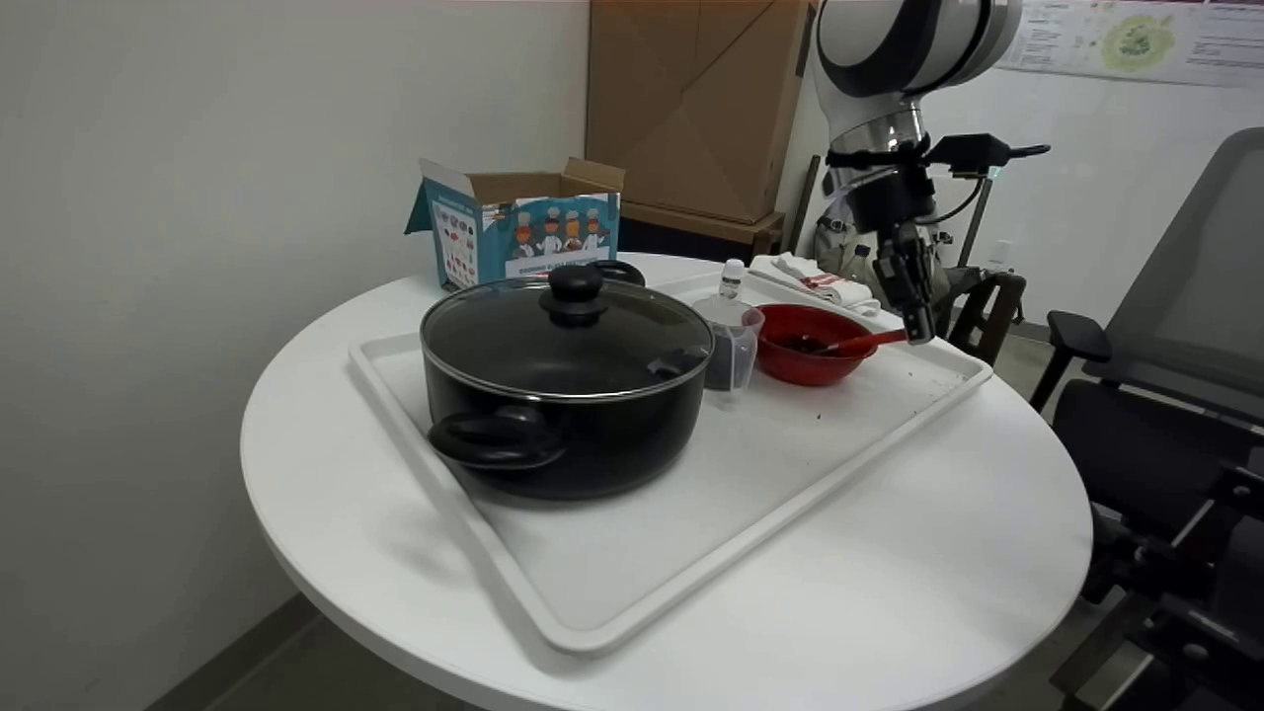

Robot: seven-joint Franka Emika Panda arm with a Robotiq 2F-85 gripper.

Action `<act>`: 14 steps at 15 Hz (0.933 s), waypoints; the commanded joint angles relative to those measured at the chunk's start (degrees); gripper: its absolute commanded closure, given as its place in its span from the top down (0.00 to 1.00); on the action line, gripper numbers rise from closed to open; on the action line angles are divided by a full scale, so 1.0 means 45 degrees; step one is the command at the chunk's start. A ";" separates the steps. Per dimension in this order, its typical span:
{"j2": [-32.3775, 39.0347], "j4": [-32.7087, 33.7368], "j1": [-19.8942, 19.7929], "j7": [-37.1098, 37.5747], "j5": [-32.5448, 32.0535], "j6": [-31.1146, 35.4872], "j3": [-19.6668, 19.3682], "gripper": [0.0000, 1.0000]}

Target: Use the spoon to scoop some things from the bowl and put in the jug

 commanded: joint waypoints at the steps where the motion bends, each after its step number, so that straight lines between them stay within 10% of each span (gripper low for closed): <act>1: -0.0555 -0.0261 -0.0040 -0.0580 -0.0084 -0.0962 0.0223 0.05; 14: 0.0189 0.2516 -0.1260 -0.1150 0.2644 -0.6016 0.0300 0.05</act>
